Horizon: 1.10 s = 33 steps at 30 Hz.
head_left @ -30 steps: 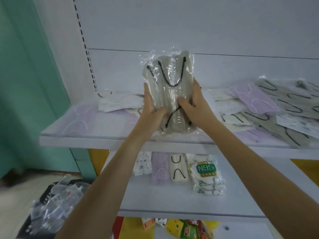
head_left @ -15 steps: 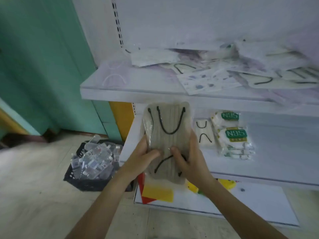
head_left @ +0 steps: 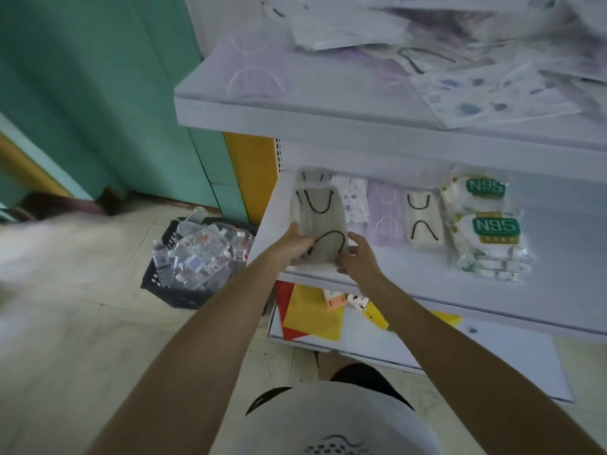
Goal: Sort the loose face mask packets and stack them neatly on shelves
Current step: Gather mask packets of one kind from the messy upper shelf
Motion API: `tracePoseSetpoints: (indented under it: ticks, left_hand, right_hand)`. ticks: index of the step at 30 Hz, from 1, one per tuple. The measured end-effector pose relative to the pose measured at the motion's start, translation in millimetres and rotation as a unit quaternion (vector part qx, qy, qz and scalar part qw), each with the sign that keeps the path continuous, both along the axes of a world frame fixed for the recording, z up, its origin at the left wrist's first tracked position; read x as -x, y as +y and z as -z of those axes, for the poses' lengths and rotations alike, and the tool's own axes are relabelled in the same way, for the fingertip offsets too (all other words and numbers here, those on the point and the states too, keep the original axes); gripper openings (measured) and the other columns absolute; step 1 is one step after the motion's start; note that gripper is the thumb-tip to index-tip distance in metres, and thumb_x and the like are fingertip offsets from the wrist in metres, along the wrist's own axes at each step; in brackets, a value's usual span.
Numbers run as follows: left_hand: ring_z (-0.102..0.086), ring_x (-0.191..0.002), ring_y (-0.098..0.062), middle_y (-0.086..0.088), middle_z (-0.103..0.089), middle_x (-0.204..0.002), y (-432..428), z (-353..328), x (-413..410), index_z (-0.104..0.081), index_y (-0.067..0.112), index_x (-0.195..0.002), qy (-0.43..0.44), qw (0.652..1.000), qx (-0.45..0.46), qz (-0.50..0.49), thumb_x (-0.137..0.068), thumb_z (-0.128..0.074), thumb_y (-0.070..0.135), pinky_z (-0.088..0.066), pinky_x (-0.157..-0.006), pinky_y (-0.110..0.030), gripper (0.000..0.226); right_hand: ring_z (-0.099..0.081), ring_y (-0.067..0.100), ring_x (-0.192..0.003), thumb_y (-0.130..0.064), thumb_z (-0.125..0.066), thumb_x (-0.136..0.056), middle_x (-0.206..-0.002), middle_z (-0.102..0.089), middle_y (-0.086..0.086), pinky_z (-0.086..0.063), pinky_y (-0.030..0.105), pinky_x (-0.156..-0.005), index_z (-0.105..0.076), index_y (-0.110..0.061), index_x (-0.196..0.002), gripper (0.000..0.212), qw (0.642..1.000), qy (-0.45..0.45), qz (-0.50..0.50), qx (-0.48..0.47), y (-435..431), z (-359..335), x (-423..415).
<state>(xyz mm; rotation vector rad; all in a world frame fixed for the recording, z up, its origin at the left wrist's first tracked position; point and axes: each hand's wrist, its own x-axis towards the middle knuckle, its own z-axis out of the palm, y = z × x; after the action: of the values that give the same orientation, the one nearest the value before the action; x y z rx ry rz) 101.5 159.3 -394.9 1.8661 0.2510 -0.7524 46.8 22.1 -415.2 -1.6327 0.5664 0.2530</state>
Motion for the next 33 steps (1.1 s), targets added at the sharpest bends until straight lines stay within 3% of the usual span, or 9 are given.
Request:
tracePoseSetpoints:
  ticks: [3, 6, 9, 11, 15, 18, 24, 28, 33]
  left_hand:
    - [-0.048, -0.105, -0.020, -0.006, -0.043, -0.136, -1, 15, -17, -0.021, 0.007, -0.146, -0.027, 1.000, -0.014, -0.003, -0.093, -0.050, 0.008, -0.045, -0.067, -0.021, 0.061]
    - [-0.045, -0.103, -0.015, 0.002, -0.044, -0.124, -3, 24, -47, -0.027, 0.007, -0.145, -0.124, 0.992, -0.002, -0.033, -0.091, -0.053, 0.003, -0.044, -0.063, -0.013, 0.060]
    - [-0.051, -0.116, -0.027, -0.011, -0.043, -0.140, -7, 37, -86, -0.017, 0.015, -0.150, -0.158, 0.984, 0.008, -0.086, -0.092, -0.052, 0.003, -0.051, -0.088, -0.038, 0.069]
    - [-0.049, -0.122, -0.031, -0.013, -0.044, -0.141, -9, 53, -108, -0.021, 0.014, -0.148, -0.167, 0.982, -0.026, -0.088, -0.092, -0.047, -0.002, -0.047, -0.097, -0.045, 0.064]
    - [-0.047, -0.125, -0.028, -0.013, -0.049, -0.137, -16, 87, -138, -0.044, 0.006, -0.136, -0.226, 0.965, -0.121, -0.063, -0.090, -0.042, -0.007, -0.043, -0.100, -0.036, 0.048]
    - [-0.052, -0.117, -0.033, -0.016, -0.057, -0.125, -22, 103, -155, -0.056, 0.002, -0.122, -0.244, 0.952, -0.175, -0.052, -0.092, -0.042, 0.000, -0.044, -0.088, -0.033, 0.033]
    - [-0.039, -0.130, -0.031, -0.013, -0.041, -0.144, -5, 113, -147, -0.043, 0.011, -0.140, -0.235, 0.956, -0.176, -0.005, -0.096, -0.046, 0.013, -0.038, -0.106, -0.044, 0.044]
    - [-0.032, -0.135, -0.030, -0.013, -0.037, -0.146, 25, 92, -107, -0.041, 0.008, -0.140, -0.294, 0.926, -0.224, 0.077, -0.095, -0.048, 0.012, -0.026, -0.111, -0.039, 0.045]
    - [-0.037, -0.132, -0.028, -0.010, -0.042, -0.144, 57, 30, -53, -0.041, 0.011, -0.140, -0.324, 0.856, -0.293, 0.275, -0.098, -0.044, 0.018, -0.033, -0.107, -0.041, 0.043]
  right_hand:
    - [-0.052, 0.025, -0.080, 0.005, -0.051, -0.089, -0.091, -0.050, 0.006, -0.046, 0.031, -0.063, -0.029, -0.013, -0.143, 0.060, 0.999, 0.008, -0.029, 0.028, 3, 19, -20]
    - [-0.051, 0.022, -0.084, 0.000, -0.051, -0.091, -0.101, -0.051, 0.003, -0.045, 0.028, -0.062, -0.025, -0.015, -0.145, 0.062, 0.998, -0.035, -0.020, 0.052, 7, 31, -53]
    - [-0.052, 0.017, -0.088, -0.005, -0.052, -0.090, -0.111, -0.047, 0.001, -0.044, 0.027, -0.070, -0.015, -0.015, -0.148, 0.069, 0.992, -0.092, -0.012, 0.082, 7, 41, -93]
    - [-0.052, 0.017, -0.094, -0.005, -0.054, -0.088, -0.116, -0.052, 0.002, -0.042, 0.025, -0.072, -0.025, -0.011, -0.144, 0.063, 0.986, -0.104, -0.046, 0.125, 7, 53, -116]
    - [-0.055, 0.025, -0.095, 0.000, -0.044, -0.089, -0.119, -0.056, 0.017, -0.041, 0.027, -0.069, -0.047, -0.001, -0.127, 0.039, 0.965, -0.094, -0.073, 0.232, 5, 77, -154]
    - [-0.056, 0.033, -0.101, -0.006, -0.043, -0.090, -0.121, -0.054, 0.019, -0.043, 0.029, -0.072, -0.051, 0.000, -0.124, 0.035, 0.950, -0.074, -0.106, 0.284, 4, 86, -171]
    - [-0.042, 0.033, -0.119, -0.012, -0.046, -0.090, -0.138, -0.036, 0.016, -0.036, 0.031, -0.083, -0.047, -0.002, -0.121, 0.033, 0.918, -0.104, -0.147, 0.354, -4, 90, -156]
    - [-0.028, 0.030, -0.135, -0.016, -0.046, -0.096, -0.148, -0.027, 0.014, -0.030, 0.039, -0.106, -0.033, -0.004, -0.140, 0.048, 0.867, -0.141, -0.278, 0.389, -16, 70, -114]
    - [-0.025, 0.026, -0.138, -0.018, -0.041, -0.098, -0.151, -0.027, 0.011, -0.023, 0.034, -0.111, -0.027, -0.009, -0.146, 0.050, 0.797, -0.138, -0.419, 0.413, -23, 16, -51]
